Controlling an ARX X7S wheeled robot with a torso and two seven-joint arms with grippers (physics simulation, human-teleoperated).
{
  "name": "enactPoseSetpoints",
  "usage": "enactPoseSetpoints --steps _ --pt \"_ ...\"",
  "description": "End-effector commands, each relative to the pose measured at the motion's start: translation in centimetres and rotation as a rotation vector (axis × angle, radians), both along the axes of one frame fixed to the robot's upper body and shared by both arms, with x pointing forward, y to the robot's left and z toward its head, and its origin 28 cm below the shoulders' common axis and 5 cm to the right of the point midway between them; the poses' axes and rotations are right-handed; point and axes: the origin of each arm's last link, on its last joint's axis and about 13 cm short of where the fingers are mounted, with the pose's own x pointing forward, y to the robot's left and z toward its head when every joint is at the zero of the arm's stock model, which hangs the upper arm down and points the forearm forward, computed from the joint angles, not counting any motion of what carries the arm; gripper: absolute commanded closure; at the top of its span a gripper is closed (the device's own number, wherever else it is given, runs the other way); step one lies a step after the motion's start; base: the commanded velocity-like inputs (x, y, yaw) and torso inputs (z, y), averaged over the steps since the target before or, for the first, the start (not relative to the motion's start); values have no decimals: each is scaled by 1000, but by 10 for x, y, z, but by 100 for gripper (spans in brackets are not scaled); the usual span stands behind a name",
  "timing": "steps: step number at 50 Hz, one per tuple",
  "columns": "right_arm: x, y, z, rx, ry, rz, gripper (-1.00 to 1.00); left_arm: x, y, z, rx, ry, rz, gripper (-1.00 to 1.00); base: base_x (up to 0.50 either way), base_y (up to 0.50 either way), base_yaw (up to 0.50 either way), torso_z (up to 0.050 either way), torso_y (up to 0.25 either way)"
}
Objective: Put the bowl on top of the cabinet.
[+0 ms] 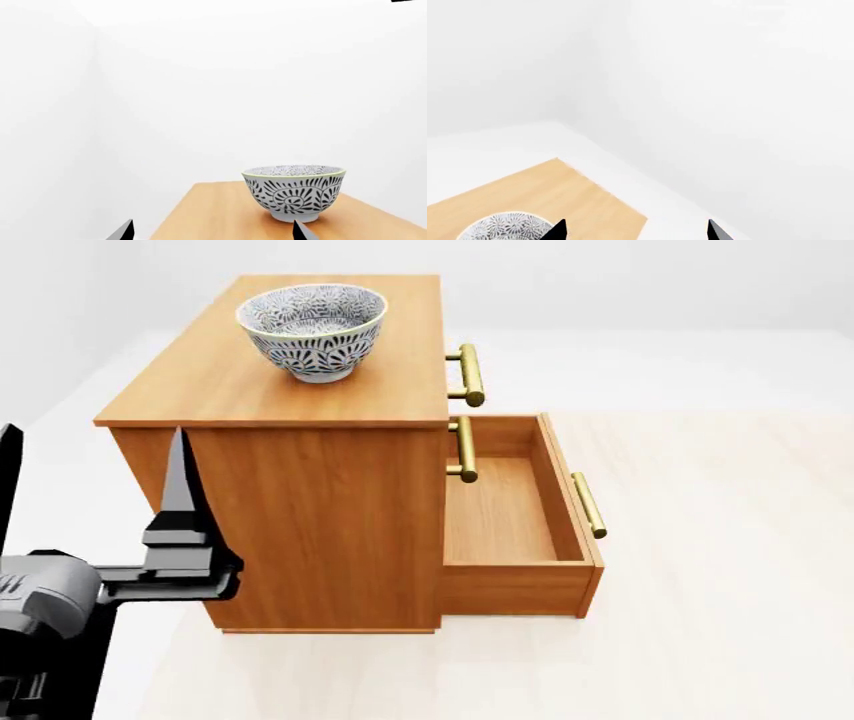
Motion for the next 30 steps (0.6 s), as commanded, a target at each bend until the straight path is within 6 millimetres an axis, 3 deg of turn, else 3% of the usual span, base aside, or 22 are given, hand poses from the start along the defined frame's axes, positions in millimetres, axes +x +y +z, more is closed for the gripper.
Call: enactPoseSetpoints --steps 1,6,9,14,15,17,30 --pt "-6 -30 -8 62 -21 -64 -100 -2 0 4 11 4 -3 -100 0 0 0 0 0" --pt "-8 -39 -12 83 -22 -79 -100 -2 0 1 12 3 -2 -100 0 0 0 0 0" --pt "-9 -46 -16 101 -23 -96 -100 -9 -3 19 10 3 -2 -100 0 0 0 0 0" --pt "-11 -57 -26 138 -25 -120 -100 -13 -5 12 11 1 -1 -100 0 0 0 0 0" --pt "-12 -59 -28 144 -25 -121 -100 1 1 -1 11 0 -1 -100 0 0 0 0 0" --pt "-13 -61 -31 153 -27 -125 -100 6 4 -8 12 -1 -1 -100 0 0 0 0 0" --pt "-31 -74 -67 204 -49 -140 -100 -6 0 -7 13 -7 3 -100 0 0 0 0 0"
